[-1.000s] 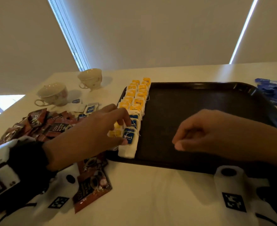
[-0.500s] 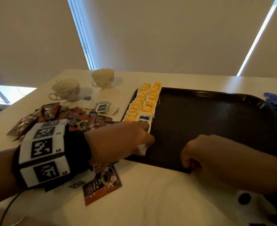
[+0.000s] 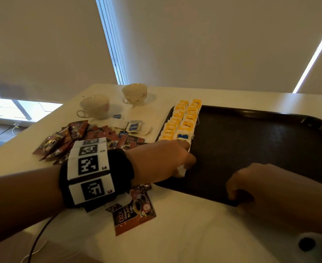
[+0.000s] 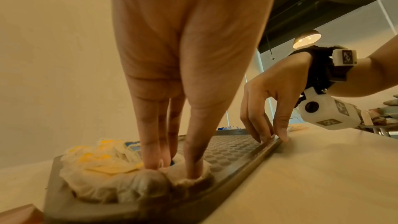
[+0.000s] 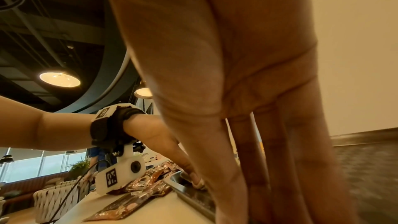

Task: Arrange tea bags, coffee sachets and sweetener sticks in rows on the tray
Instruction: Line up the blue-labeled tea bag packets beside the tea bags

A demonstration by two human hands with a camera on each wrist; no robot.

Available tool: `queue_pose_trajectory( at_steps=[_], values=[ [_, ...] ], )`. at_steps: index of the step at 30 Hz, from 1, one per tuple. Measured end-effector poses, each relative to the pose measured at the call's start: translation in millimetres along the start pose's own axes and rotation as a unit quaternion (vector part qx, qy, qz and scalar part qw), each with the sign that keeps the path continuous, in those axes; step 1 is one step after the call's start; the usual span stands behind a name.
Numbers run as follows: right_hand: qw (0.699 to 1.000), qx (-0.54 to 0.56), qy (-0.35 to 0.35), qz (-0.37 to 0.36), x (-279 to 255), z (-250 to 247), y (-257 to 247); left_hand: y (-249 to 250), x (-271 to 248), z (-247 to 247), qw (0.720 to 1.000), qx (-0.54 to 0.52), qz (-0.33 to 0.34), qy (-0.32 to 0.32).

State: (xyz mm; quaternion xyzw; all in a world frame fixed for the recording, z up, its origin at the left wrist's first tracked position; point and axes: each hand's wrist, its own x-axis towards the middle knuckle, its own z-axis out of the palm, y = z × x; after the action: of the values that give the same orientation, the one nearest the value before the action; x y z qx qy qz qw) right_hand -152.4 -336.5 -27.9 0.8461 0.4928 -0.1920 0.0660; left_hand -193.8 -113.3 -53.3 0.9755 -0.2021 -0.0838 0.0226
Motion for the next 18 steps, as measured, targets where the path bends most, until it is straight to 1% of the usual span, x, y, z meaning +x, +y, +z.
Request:
queue_pose_trajectory(
  at_steps=[2, 3, 5, 8, 9, 10, 12, 13, 16, 18],
  values=[
    [1.0, 0.005, -0.021, 0.003, -0.1, 1.2, 1.2, 0.8, -1.2, -3.1, 0.999, -0.031, 0.002, 0.016],
    [1.0, 0.015, -0.012, 0.004, -0.7, 2.5, 0.9, 1.3, -1.6, -7.5, 0.999, -0.037, -0.003, 0.02],
    [0.999, 0.034, 0.038, -0.006, -4.0, 6.8, 2.2, -0.7, -4.5, -22.6, 0.998, -0.044, -0.029, 0.035],
    [0.998, 0.036, 0.052, 0.003, -9.2, 9.1, -0.6, -22.1, -10.7, -54.3, 0.989, -0.074, -0.069, 0.105],
    [0.998, 0.04, 0.053, 0.003, -8.7, 8.1, -1.1, -36.7, -12.7, -63.3, 0.988, -0.061, -0.09, 0.113],
    [0.998, 0.042, 0.05, 0.004, -9.2, 7.5, -1.7, -52.7, -14.5, -70.7, 0.986, -0.04, -0.122, 0.104],
    [0.998, 0.042, 0.044, 0.009, -10.4, 6.1, -2.3, -86.2, -13.9, -78.5, 0.979, -0.014, -0.197, 0.048],
    [0.998, 0.045, 0.04, 0.015, -10.4, 6.1, -2.5, -99.9, -11.6, -78.3, 0.975, -0.011, -0.221, 0.017],
    [0.998, 0.059, 0.017, 0.03, -8.1, 3.7, -1.6, -128.5, -2.8, -63.9, 0.967, -0.004, -0.249, -0.052],
    [0.997, 0.064, -0.013, 0.039, -7.4, 0.5, -1.7, -138.5, 1.0, -52.8, 0.969, -0.022, -0.234, -0.07]
  ],
)
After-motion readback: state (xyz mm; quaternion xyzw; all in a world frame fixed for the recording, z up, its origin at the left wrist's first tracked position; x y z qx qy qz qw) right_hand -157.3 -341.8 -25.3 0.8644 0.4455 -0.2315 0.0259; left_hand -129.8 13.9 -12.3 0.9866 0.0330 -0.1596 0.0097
